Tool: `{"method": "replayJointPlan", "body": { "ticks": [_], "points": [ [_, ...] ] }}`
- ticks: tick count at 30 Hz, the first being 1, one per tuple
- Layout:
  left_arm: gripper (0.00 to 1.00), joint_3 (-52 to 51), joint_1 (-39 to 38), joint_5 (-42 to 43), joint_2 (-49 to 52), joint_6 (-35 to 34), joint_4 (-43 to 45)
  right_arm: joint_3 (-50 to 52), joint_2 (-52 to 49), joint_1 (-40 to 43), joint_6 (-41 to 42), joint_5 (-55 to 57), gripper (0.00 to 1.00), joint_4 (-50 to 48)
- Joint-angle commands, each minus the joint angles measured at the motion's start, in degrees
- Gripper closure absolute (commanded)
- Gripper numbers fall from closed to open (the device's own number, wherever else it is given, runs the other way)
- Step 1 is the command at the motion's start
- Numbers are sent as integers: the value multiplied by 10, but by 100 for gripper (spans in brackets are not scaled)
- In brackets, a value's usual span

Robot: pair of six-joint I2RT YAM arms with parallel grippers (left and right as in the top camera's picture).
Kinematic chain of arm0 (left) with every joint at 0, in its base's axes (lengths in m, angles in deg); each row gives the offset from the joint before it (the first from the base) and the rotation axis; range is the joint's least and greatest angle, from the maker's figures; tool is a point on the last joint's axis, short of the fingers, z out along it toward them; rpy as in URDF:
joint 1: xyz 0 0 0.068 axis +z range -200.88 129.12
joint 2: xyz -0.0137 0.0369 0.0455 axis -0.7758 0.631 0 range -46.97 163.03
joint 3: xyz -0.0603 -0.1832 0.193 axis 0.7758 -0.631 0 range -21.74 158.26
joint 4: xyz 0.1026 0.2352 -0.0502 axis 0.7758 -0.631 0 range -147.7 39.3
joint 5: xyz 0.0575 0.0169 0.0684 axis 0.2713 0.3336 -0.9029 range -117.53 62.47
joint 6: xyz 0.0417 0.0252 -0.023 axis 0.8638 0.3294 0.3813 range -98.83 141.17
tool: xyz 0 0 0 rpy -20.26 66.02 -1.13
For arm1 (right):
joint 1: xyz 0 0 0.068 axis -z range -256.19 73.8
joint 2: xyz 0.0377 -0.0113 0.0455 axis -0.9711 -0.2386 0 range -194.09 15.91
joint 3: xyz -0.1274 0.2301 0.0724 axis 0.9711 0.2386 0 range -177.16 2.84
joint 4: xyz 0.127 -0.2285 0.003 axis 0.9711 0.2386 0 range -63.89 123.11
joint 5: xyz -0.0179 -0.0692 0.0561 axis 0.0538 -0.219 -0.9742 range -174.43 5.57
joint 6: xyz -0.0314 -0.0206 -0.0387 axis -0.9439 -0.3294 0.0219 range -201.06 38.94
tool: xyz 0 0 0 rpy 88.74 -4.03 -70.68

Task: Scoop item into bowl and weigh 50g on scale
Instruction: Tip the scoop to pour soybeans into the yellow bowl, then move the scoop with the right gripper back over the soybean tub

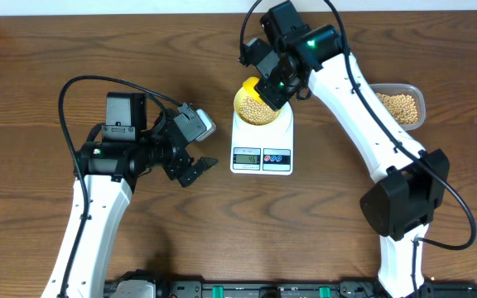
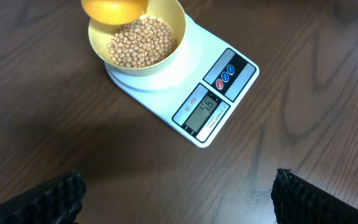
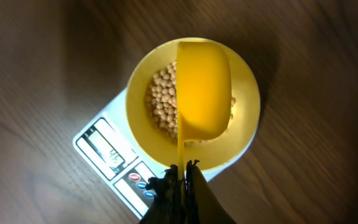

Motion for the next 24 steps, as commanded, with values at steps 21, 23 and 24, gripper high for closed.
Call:
{"method": "replayJointPlan", "body": {
  "ticks": [21, 23, 24],
  "points": [
    [2, 0, 3, -3, 4, 9, 0, -37, 84, 132, 146, 1, 99, 45],
    [2, 0, 3, -3, 4, 9, 0, -37, 90, 178, 152, -6, 99, 84],
    [2, 0, 3, -3, 4, 9, 0, -37, 90, 197, 152, -12, 99, 101]
  ]
}}
